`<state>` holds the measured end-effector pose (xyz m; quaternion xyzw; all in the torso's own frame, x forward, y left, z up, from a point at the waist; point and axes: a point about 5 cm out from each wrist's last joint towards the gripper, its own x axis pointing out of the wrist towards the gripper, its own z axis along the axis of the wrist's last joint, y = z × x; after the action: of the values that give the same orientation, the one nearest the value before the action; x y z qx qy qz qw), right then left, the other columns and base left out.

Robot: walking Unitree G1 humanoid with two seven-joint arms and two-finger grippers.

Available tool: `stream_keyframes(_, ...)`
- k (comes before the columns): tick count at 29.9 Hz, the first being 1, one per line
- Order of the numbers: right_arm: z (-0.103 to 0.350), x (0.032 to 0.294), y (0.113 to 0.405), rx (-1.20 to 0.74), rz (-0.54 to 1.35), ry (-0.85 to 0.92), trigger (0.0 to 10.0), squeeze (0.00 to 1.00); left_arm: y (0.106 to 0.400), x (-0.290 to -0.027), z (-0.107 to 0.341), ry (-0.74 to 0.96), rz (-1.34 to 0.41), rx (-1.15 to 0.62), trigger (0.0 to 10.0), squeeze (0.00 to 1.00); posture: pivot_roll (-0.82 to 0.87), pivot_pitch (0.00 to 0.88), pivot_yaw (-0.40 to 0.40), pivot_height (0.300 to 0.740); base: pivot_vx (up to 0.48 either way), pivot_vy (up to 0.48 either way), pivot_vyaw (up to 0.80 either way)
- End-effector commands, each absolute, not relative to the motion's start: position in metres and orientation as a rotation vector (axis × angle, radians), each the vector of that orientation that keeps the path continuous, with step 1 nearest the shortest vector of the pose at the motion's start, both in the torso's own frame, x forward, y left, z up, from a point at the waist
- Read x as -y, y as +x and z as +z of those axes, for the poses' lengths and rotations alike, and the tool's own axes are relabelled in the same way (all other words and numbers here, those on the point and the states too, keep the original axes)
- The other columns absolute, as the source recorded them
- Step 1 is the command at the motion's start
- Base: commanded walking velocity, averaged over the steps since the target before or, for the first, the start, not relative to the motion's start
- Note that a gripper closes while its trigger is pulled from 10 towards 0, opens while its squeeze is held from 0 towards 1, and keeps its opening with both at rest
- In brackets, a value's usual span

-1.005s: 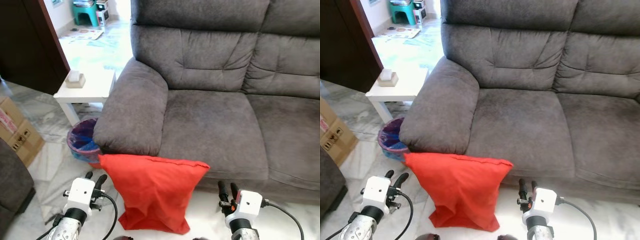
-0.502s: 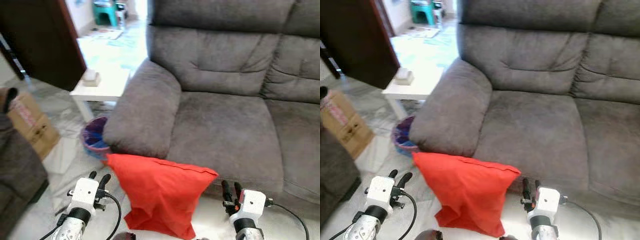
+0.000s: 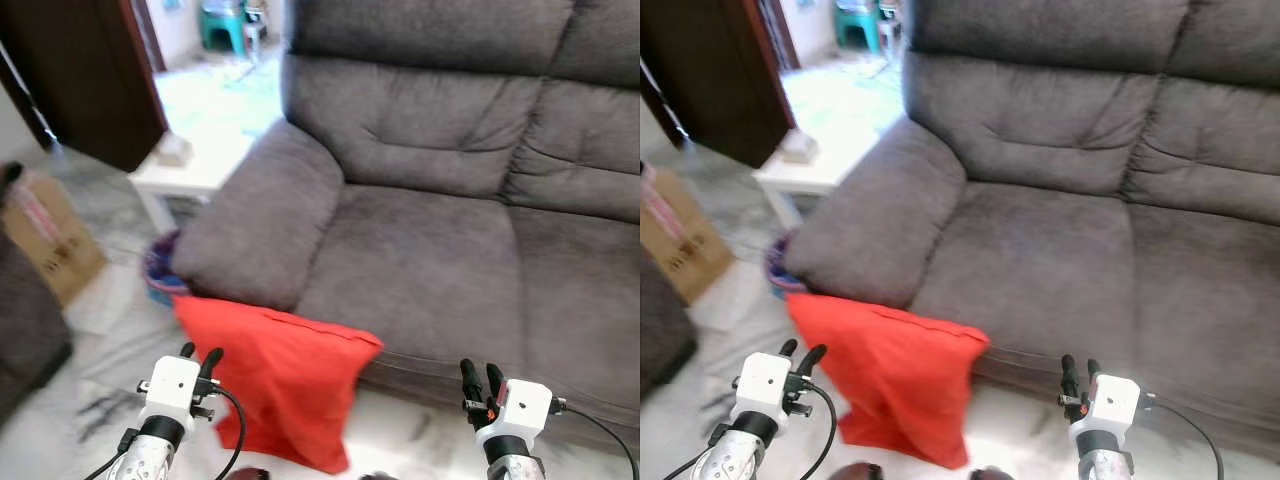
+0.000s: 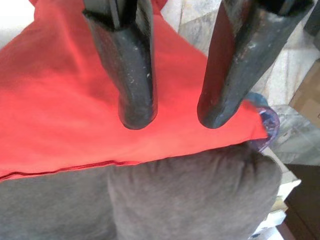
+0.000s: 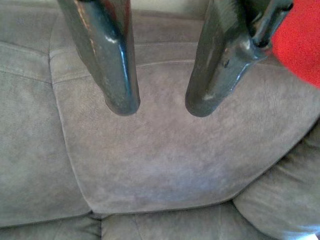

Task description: Move the pillow to the sofa from floor

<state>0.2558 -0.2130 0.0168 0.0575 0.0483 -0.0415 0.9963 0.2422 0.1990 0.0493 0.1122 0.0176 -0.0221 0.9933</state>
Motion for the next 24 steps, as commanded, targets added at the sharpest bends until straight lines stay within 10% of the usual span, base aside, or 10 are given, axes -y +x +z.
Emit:
stream_keyframes(1, 0.015, 0.208, 0.257, -0.115, -0.057, 0.118, 10.0, 0.0, 0.238, -0.202, 0.044, 0.218, -0.026, -0.056, 10.0, 0.0, 0.02, 0.113, 0.016, 0.636, 0.0, 0.0, 0.0)
stream_keyframes(9, 0.015, 0.206, 0.258, -0.119, -0.026, 0.095, 10.0, 0.0, 0.235, -0.204, 0.042, 0.208, 0.005, -0.056, 10.0, 0.0, 0.03, 0.112, 0.007, 0.636, 0.0, 0.0, 0.0)
stream_keyframes(24, 0.015, 0.205, 0.257, -0.112, -0.017, 0.097, 10.0, 0.0, 0.23, -0.213, 0.038, 0.215, 0.045, -0.074, 10.0, 0.0, 0.02, 0.114, 0.009, 0.636, 0.0, 0.0, 0.77)
